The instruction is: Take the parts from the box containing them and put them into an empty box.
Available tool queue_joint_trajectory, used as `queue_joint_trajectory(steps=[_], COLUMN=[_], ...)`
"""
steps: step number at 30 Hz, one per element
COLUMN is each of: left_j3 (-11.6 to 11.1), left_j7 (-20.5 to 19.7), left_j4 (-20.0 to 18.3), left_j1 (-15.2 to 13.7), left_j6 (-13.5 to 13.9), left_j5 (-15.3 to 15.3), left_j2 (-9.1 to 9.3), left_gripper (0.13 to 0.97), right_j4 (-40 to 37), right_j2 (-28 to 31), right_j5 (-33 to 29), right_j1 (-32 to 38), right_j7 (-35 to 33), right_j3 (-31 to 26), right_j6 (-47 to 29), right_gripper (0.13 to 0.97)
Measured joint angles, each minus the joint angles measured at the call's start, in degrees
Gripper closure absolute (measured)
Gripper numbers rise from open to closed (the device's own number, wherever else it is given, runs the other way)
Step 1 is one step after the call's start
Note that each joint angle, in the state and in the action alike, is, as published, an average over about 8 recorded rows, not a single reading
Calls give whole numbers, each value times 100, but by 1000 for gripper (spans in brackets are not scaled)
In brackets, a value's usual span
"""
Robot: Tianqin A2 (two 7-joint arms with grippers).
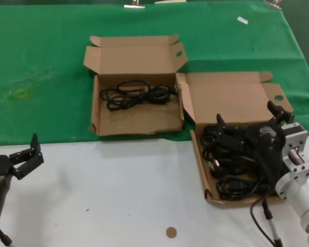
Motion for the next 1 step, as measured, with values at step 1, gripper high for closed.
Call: queue_joint_trajectory(steps=[1], left_j3=[0], left_j7=[0], left_j4=[0], left_j1=[0], left_j6=[0], left_j5=[0], left_j2=[0], left_gripper=[132], right_j4=[0], right_j2=[0], right_j5=[0], right_j1=[0], right_j7=[0], right_j3=[0], right_j6=[0], right_gripper=[129])
